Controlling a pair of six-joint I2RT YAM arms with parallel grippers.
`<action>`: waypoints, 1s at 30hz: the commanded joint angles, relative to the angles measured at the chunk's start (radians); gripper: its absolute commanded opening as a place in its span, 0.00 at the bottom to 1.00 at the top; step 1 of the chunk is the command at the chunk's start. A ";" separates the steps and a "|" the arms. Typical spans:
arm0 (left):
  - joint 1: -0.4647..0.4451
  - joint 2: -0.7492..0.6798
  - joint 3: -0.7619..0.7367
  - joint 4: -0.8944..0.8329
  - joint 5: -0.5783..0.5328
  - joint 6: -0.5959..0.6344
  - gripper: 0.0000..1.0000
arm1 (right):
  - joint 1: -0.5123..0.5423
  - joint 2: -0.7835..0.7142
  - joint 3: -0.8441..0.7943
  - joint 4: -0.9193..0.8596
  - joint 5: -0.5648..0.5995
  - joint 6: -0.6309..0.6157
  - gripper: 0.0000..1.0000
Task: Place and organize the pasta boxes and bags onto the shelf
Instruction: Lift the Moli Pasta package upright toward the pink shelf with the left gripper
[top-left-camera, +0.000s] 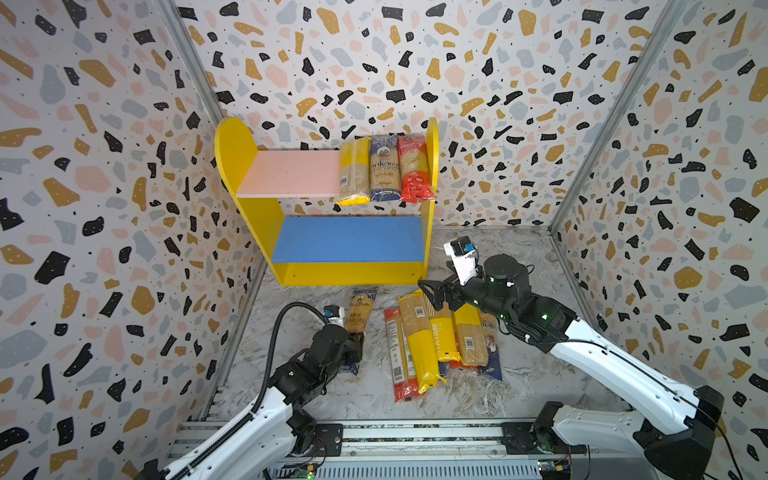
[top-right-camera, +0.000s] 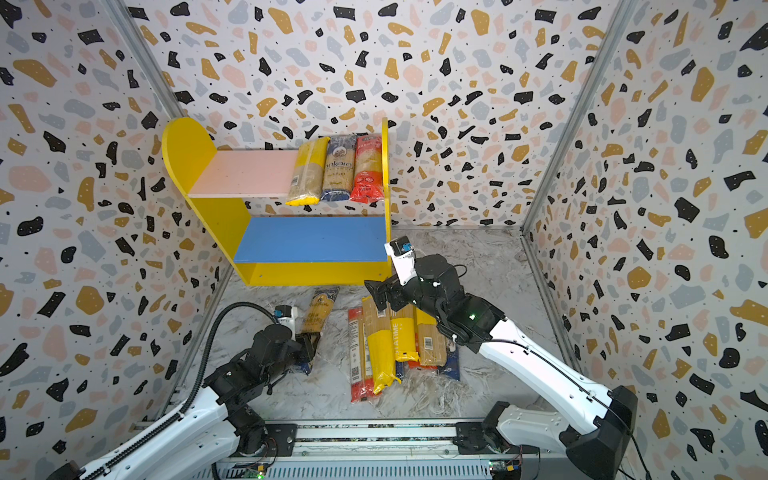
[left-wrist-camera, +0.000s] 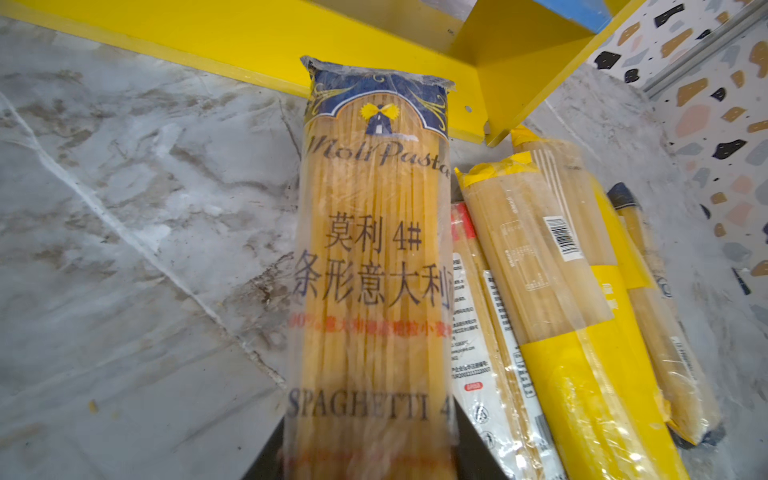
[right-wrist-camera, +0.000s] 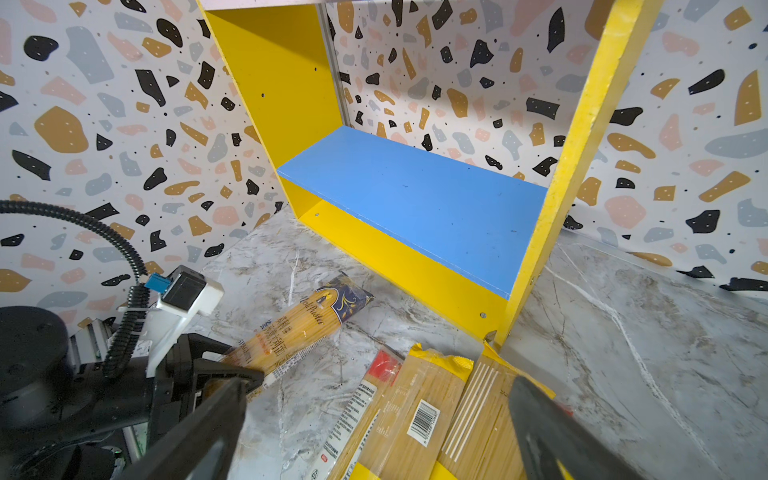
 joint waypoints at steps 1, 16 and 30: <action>0.005 -0.042 0.104 0.157 0.038 -0.001 0.00 | -0.005 -0.008 0.071 -0.001 -0.002 -0.008 0.99; 0.005 -0.093 0.277 0.125 0.145 0.028 0.00 | -0.024 -0.034 0.128 -0.022 -0.001 -0.021 0.99; 0.004 -0.214 0.392 0.069 0.070 0.068 0.00 | -0.035 -0.020 0.196 -0.064 -0.007 -0.040 0.99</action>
